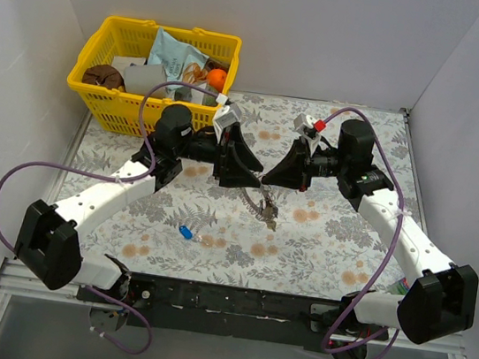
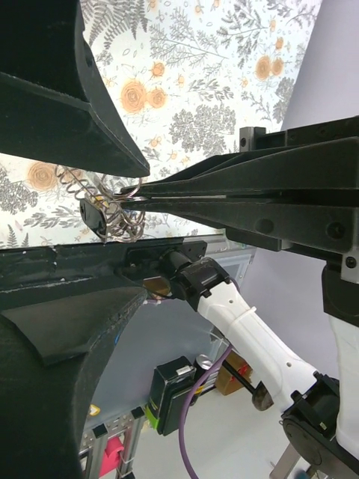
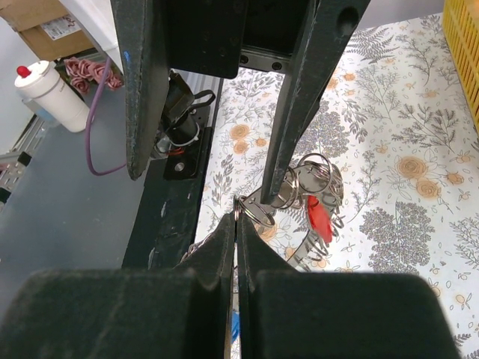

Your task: Put the keys on the keyring

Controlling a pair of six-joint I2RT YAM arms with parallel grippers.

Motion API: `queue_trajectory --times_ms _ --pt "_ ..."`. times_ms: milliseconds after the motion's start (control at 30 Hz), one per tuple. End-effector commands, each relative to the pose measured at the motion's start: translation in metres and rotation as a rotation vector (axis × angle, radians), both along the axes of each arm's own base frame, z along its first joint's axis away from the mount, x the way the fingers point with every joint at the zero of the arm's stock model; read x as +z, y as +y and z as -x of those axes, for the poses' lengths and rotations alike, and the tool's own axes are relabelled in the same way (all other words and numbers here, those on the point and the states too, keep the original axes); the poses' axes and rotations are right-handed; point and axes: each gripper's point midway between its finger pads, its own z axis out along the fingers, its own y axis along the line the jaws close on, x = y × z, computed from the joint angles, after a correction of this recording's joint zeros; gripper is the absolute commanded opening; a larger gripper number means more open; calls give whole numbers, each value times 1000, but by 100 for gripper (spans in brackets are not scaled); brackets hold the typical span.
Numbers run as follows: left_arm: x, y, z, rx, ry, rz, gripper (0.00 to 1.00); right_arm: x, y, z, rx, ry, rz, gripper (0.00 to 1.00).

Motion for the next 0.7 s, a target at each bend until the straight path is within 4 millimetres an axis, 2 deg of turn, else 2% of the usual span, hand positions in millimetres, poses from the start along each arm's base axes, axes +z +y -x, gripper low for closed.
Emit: queue_trajectory --times_ms 0,300,367,467,500,667 --pt "25 1 1 3 -69 29 60 10 1 6 17 -53 -28 1" --pt "16 -4 -1 -10 -39 -14 59 8 1 5 7 -53 -21 1" --pt "13 -3 -3 4 -40 -25 59 4 1 -1 -24 -52 -7 1" --pt "9 -2 -8 42 -39 -44 59 -16 2 -13 -93 -9 52 1" --pt "8 -2 -12 67 -41 -48 59 -28 2 -19 -128 28 85 1" --pt "-6 -1 -20 119 -22 -88 59 -88 -2 -15 -149 206 186 1"
